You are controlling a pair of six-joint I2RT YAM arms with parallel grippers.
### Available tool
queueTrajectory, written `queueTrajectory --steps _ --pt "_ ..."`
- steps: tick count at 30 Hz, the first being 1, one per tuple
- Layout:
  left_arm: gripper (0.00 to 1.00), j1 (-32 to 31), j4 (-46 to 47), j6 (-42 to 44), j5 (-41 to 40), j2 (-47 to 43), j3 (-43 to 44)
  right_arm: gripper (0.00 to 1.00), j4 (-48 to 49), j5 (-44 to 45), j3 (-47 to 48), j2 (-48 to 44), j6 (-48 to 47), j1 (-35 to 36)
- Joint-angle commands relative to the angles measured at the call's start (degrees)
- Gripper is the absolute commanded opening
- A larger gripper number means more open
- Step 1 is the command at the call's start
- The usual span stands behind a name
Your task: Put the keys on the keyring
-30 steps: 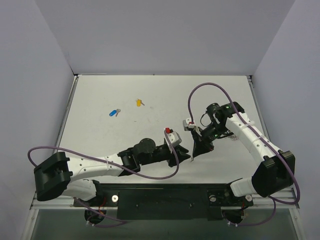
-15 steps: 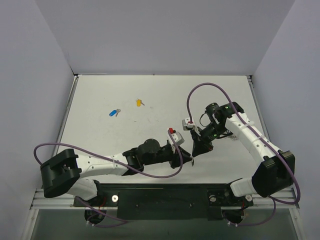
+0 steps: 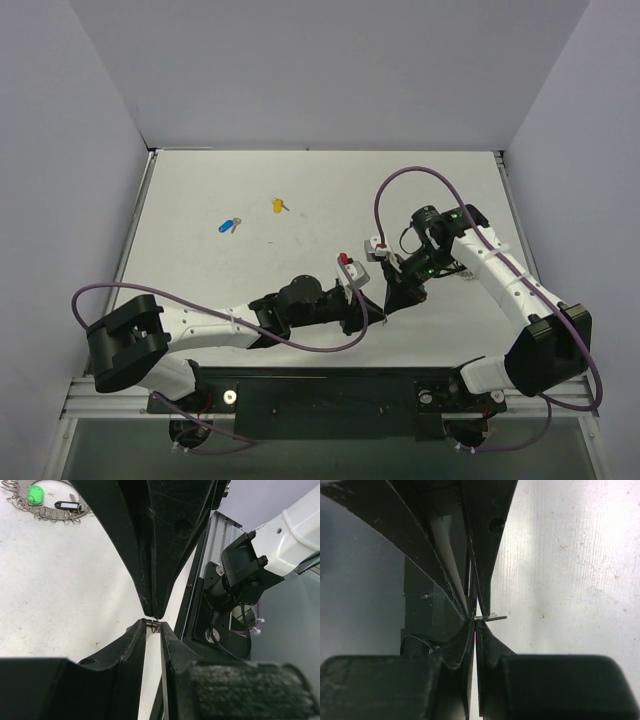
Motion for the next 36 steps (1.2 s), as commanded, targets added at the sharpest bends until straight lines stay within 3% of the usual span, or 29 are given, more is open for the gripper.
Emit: queueTrajectory --steps 1,8,28,30,31,35,36 --pt "0.27 0.4 4.0 -1.2 2.2 1.1 2.8 0.0 -1.9 -0.9 0.3 -1.6 -0.3 0.7" --pt "0.15 0.6 4.5 -1.7 2.4 1.2 2.9 0.0 -2.0 -0.7 0.2 -1.7 -0.4 0.9" --pt "0.18 1.4 4.1 -3.0 1.9 -0.6 1.6 0.0 -1.9 -0.2 0.1 -1.6 -0.5 1.5" --pt "0.12 1.5 4.1 -3.0 2.5 -0.5 1.7 0.0 -1.9 -0.2 0.1 -1.7 -0.5 1.5" --pt "0.0 1.5 4.1 -3.0 3.0 -0.4 1.8 0.0 -1.9 -0.2 0.2 -1.6 -0.5 1.5" --pt "0.0 1.7 5.6 -3.3 3.6 -0.7 1.1 0.0 -1.9 -1.1 0.3 -1.5 0.0 1.2" --pt "0.0 1.8 6.2 -3.3 3.4 -1.1 0.2 0.04 -1.9 -2.2 0.4 -1.5 0.3 1.0"
